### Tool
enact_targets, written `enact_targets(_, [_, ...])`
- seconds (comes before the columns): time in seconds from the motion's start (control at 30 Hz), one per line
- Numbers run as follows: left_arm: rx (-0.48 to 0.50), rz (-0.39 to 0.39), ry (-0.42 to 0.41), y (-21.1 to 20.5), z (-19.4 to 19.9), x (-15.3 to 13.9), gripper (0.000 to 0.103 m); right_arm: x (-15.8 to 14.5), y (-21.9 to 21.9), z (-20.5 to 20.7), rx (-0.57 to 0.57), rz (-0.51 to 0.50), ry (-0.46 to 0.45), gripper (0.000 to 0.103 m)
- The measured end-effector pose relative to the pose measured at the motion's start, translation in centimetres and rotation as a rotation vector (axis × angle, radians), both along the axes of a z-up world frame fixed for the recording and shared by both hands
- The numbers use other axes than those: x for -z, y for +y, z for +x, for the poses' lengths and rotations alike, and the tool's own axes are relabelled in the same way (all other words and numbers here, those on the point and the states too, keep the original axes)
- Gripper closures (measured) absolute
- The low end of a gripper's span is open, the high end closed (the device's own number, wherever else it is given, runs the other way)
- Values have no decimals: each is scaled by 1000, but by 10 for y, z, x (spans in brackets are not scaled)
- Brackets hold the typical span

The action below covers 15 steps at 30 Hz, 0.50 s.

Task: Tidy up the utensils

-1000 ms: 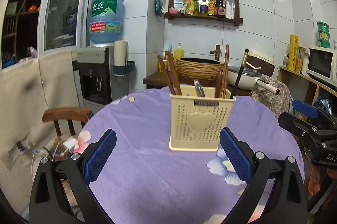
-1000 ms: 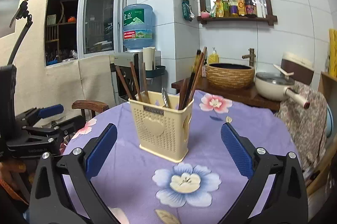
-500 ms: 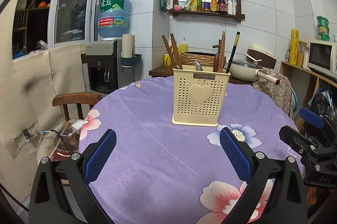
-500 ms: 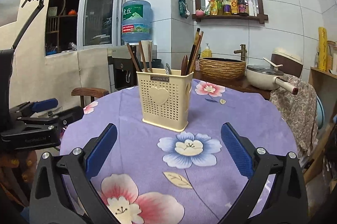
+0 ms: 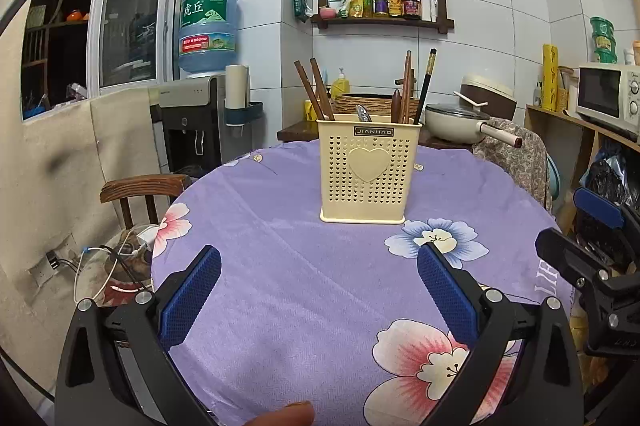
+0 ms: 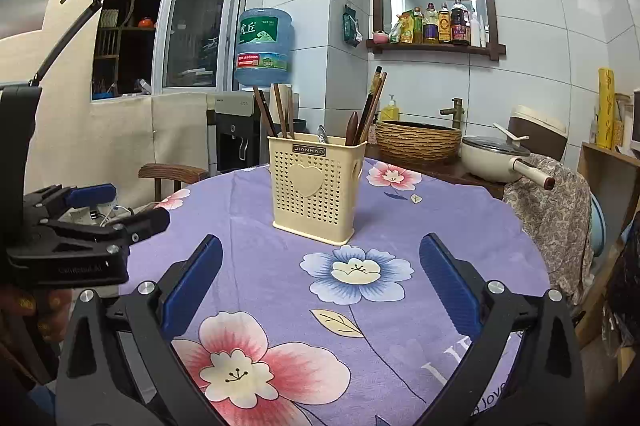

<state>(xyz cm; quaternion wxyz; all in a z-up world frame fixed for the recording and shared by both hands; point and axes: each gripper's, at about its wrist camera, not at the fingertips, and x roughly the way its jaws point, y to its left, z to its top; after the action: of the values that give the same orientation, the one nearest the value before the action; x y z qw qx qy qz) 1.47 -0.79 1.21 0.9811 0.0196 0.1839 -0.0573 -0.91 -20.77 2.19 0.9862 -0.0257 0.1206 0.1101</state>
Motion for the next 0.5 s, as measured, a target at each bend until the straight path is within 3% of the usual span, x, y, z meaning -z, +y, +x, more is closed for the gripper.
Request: enact_targets(0.5, [1,-1,4,-1,1,0,6,-1,-1,2,2,5,-4,6])
